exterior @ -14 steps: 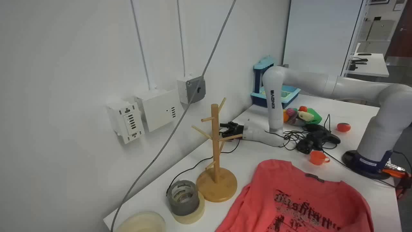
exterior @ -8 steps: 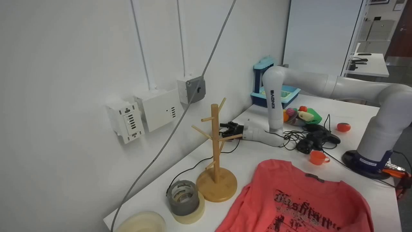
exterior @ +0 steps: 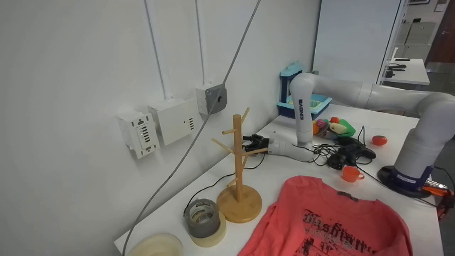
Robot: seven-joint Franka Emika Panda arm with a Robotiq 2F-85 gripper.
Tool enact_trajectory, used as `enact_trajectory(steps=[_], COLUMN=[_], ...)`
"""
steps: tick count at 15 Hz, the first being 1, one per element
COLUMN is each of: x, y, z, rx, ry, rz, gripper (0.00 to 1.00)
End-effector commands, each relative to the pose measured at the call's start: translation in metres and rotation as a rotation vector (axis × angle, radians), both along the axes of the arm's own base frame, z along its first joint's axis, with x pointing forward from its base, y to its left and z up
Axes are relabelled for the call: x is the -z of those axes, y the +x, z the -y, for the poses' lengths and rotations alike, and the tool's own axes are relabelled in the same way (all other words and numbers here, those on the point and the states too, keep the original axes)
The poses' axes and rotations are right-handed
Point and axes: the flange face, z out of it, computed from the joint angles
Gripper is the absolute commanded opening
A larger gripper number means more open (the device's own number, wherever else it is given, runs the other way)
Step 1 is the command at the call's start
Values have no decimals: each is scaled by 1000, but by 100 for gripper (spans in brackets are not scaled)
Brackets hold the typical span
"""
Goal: Fold the pink object from the left end
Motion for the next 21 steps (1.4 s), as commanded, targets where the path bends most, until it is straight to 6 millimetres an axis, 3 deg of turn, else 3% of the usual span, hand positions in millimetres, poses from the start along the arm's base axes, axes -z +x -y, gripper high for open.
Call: enact_trajectory(steps=[1, 21], x=[-1, 0], y=[0, 0], z=[0, 0], rx=[0, 8], ry=[0, 7], rz=[-1, -22], gripper=[100, 100])
